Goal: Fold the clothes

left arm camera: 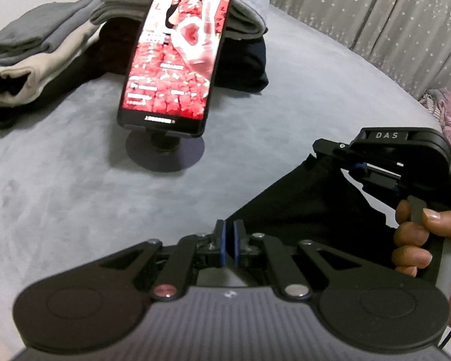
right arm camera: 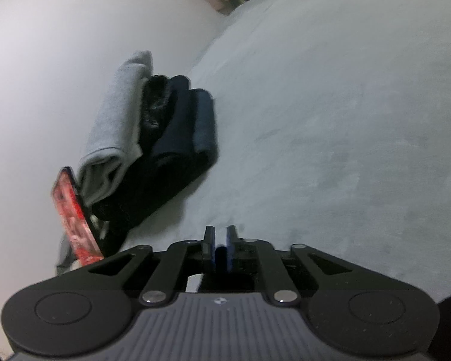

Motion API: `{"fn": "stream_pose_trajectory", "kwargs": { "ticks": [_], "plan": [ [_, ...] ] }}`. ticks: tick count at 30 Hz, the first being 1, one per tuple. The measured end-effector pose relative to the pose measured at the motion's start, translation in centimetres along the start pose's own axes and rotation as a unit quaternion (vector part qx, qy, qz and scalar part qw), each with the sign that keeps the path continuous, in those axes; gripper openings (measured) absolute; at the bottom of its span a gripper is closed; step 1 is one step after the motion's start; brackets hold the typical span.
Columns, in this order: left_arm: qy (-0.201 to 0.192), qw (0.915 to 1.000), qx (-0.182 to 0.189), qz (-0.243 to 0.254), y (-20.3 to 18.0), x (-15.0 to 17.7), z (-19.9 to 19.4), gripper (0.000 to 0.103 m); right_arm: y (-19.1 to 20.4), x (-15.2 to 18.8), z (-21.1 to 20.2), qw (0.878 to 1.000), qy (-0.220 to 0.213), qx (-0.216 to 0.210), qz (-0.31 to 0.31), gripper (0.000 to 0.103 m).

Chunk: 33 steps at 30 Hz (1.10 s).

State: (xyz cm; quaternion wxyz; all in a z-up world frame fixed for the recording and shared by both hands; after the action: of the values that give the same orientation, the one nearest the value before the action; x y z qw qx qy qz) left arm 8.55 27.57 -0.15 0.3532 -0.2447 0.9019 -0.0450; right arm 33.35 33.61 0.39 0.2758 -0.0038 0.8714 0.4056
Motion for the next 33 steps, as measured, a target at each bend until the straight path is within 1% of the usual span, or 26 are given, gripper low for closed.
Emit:
{"fn": "stream_pose_trajectory", "kwargs": {
  "ticks": [1,2,4,6,8,9,10,11,13,15,16,18,20,22,23,24,25,26,27,29,30,31,32,33],
  "plan": [
    [-0.002,1.0,-0.002,-0.001,0.0,-0.1,0.0,0.016,0.0,-0.4,-0.8,1.0,-0.01,-0.002,0.0,0.047],
    [-0.005,1.0,-0.004,0.0,0.1,-0.2,-0.1,0.026,0.0,-0.8,-1.7,1.0,-0.018,-0.001,-0.006,0.047],
    [-0.019,0.9996,-0.013,0.018,-0.3,-0.5,-0.5,0.034,-0.1,-1.3,-3.1,0.999,-0.03,0.004,-0.017,0.047],
    [-0.038,0.9985,-0.015,0.035,-0.7,-0.8,-1.1,0.034,-0.5,-2.0,-5.3,0.999,-0.043,0.02,-0.024,0.047],
    [-0.052,0.9975,-0.008,0.047,-1.0,-1.1,-1.4,0.037,-1.1,-1.8,-7.8,0.997,-0.06,0.043,-0.04,0.047],
    [-0.06,0.9967,0.001,0.056,-1.4,-1.3,-1.5,0.039,-1.4,-1.7,-9.3,0.995,-0.069,0.056,-0.049,0.047],
    [-0.064,0.9958,0.01,0.064,-1.8,-1.5,-1.6,0.044,-1.6,-1.3,-10.3,0.993,-0.075,0.066,-0.058,0.047],
    [-0.072,0.9935,0.027,0.084,-2.5,-1.6,-1.5,0.05,-1.8,-0.9,-11.0,0.992,-0.08,0.076,-0.068,0.047],
    [-0.083,0.9892,0.045,0.112,-3.6,-1.7,-1.4,0.05,-1.7,0.8,-12.4,0.987,-0.086,0.092,-0.1,0.046],
    [-0.094,0.9819,0.069,0.149,-5.0,-1.5,-0.7,0.048,-1.5,2.6,-13.5,0.982,-0.089,0.103,-0.134,0.046],
    [-0.096,0.9791,0.079,0.161,-5.4,-1.3,-0.4,0.046,-1.3,3.6,-13.8,0.979,-0.088,0.104,-0.15,0.046],
    [-0.088,0.9728,0.11,0.184,-6.7,-0.8,0.7,0.044,-0.9,5.2,-14.1,0.975,-0.085,0.106,-0.178,0.046],
    [-0.089,0.969,0.115,0.2,-7.4,-0.4,1.6,0.044,-0.7,6.8,-13.9,0.969,-0.076,0.112,-0.207,0.046],
    [-0.092,0.9659,0.111,0.215,-7.7,-0.2,2.6,0.044,-1.2,8.0,-13.4,0.963,-0.065,0.13,-0.226,0.044],
    [-0.091,0.9659,0.099,0.221,-7.7,-0.2,3.2,0.044,-1.8,8.5,-13.1,0.96,-0.059,0.147,-0.232,0.044],
    [-0.089,0.9667,0.087,0.223,-7.5,-0.3,3.8,0.044,-2.6,8.9,-12.8,0.956,-0.053,0.167,-0.236,0.041],
    [-0.083,0.9693,0.073,0.22,-7.0,-0.4,4.7,0.046,-3.3,9.3,-12.5,0.951,-0.047,0.187,-0.241,0.035],
    [-0.074,0.9727,0.057,0.212,-6.4,-0.5,5.8,0.051,-3.8,9.6,-12.6,0.95,-0.05,0.19,-0.244,0.035],
    [-0.07,0.9752,0.055,0.203,-5.9,-0.5,6.4,0.054,-4.0,9.6,-12.9,0.951,-0.054,0.187,-0.24,0.035],
    [-0.059,0.9819,0.076,0.163,-5.0,-1.3,6.6,0.052,-3.8,9.3,-13.6,0.954,-0.062,0.186,-0.226,0.035],
    [-0.059,0.9824,0.083,0.157,-4.9,-1.6,6.3,0.05,-3.5,9.1,-14.2,0.955,-0.07,0.186,-0.219,0.036],
    [-0.062,0.9822,0.09,0.153,-4.9,-1.8,6.1,0.045,-3.1,9.0,-14.6,0.954,-0.078,0.186,-0.222,0.036],
    [-0.074,0.9794,0.109,0.153,-5.0,-2.2,5.5,0.044,-2.7,8.9,-14.8,0.951,-0.086,0.189,-0.23,0.037],
    [-0.091,0.9743,0.134,0.157,-5.2,-2.6,4.8,0.044,-2.4,8.7,-14.8,0.947,-0.091,0.196,-0.236,0.039]
  ]
}}
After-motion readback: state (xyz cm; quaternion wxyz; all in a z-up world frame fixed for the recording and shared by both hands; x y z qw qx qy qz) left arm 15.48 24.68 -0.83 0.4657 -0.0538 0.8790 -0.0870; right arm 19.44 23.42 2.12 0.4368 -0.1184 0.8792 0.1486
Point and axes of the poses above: each gripper's, at about its wrist camera, not at the fingertips, and z roughly the way its jaws point, y to its left, x to its underside, the point moved 2 cm from there along z, roughly the way its jaws point, and after that the axes turned 1 degree about z, right-handed, at the moved point
